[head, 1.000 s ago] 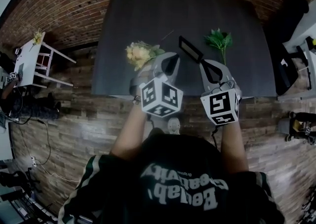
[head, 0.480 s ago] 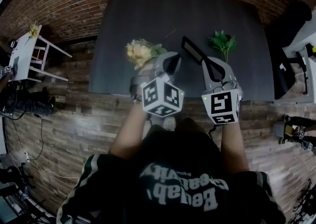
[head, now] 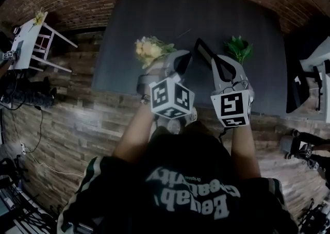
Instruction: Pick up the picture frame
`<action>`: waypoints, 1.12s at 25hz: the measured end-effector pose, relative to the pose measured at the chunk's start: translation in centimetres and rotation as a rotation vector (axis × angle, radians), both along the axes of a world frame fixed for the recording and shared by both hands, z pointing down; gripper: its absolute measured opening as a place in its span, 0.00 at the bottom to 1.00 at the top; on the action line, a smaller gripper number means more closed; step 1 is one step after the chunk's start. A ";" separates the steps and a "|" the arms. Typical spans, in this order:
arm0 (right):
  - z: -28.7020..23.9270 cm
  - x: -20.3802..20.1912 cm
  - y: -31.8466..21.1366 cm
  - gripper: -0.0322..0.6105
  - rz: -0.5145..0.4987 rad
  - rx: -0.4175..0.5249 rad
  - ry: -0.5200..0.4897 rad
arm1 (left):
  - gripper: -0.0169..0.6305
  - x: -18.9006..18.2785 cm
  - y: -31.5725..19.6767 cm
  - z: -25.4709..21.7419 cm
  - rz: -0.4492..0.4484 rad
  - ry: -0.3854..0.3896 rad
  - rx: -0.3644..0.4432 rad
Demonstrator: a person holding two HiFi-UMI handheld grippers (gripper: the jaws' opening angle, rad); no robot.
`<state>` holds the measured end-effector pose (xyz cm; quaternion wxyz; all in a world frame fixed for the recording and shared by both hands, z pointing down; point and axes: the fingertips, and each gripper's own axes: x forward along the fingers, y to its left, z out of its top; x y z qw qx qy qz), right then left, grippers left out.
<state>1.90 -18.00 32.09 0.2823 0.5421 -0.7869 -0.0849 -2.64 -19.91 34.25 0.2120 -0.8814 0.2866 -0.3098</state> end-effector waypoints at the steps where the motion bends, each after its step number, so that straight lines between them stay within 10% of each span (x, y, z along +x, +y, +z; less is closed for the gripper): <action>1: 0.0 0.2 -0.4 0.06 -0.007 -0.002 -0.006 | 0.03 0.1 -0.3 0.1 -0.009 -0.004 -0.003; 28: 1.2 7.8 -8.1 0.06 -0.224 -0.035 -0.133 | 0.03 8.1 -6.9 1.5 -0.219 -0.010 -0.045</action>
